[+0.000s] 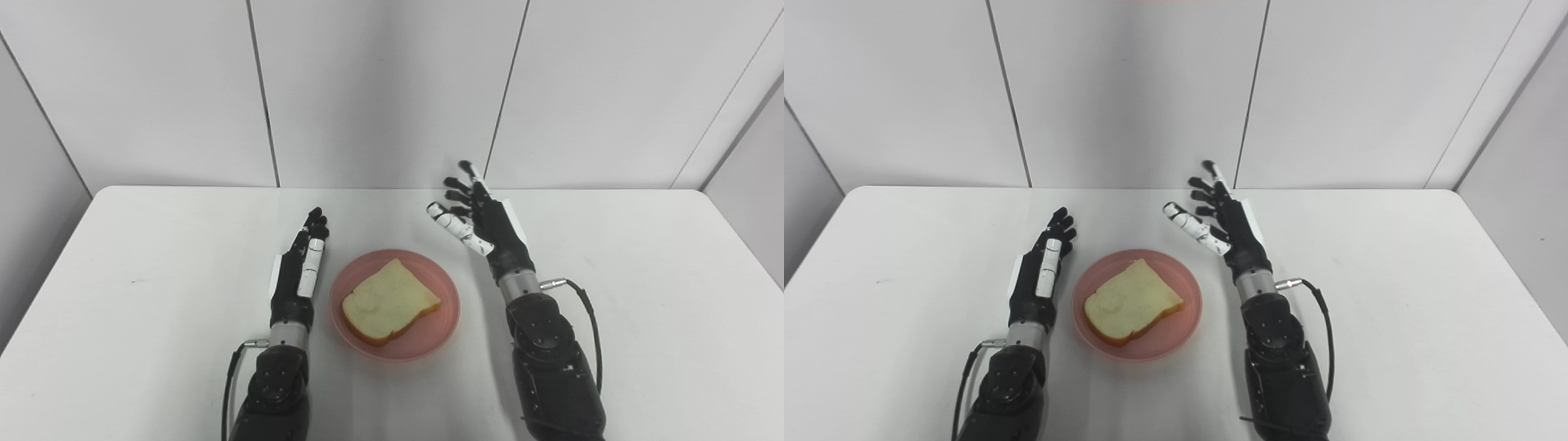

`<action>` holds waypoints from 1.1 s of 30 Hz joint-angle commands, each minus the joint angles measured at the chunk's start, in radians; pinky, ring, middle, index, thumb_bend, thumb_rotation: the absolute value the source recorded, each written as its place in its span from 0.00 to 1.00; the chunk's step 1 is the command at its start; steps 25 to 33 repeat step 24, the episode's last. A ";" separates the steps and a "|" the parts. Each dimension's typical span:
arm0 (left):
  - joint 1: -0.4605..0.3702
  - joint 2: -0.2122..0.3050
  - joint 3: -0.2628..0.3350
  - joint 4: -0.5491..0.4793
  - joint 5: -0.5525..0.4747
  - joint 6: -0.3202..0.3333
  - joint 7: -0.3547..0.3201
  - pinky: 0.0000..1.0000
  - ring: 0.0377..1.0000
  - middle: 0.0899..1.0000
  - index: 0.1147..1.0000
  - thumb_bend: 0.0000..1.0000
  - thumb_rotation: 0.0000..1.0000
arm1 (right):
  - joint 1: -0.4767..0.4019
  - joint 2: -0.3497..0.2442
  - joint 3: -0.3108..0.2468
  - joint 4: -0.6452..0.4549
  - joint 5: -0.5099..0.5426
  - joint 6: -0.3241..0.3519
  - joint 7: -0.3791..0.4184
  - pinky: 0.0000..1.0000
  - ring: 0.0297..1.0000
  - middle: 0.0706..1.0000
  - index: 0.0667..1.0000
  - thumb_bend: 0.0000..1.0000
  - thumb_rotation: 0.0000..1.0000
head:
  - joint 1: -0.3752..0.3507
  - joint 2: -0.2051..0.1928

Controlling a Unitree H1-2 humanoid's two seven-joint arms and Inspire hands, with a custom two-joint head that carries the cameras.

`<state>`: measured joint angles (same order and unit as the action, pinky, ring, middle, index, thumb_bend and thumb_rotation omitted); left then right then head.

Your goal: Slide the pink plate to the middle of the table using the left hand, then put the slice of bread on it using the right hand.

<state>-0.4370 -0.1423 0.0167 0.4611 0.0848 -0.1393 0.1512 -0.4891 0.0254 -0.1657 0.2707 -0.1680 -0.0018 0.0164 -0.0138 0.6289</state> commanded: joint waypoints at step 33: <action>-0.026 0.043 -0.023 -0.108 -0.006 0.102 -0.024 1.00 0.97 0.98 0.96 0.80 0.98 | 0.048 -0.068 0.136 0.007 -0.014 -0.024 -0.099 0.90 0.89 0.90 0.92 0.76 0.94 | 0.010 0.003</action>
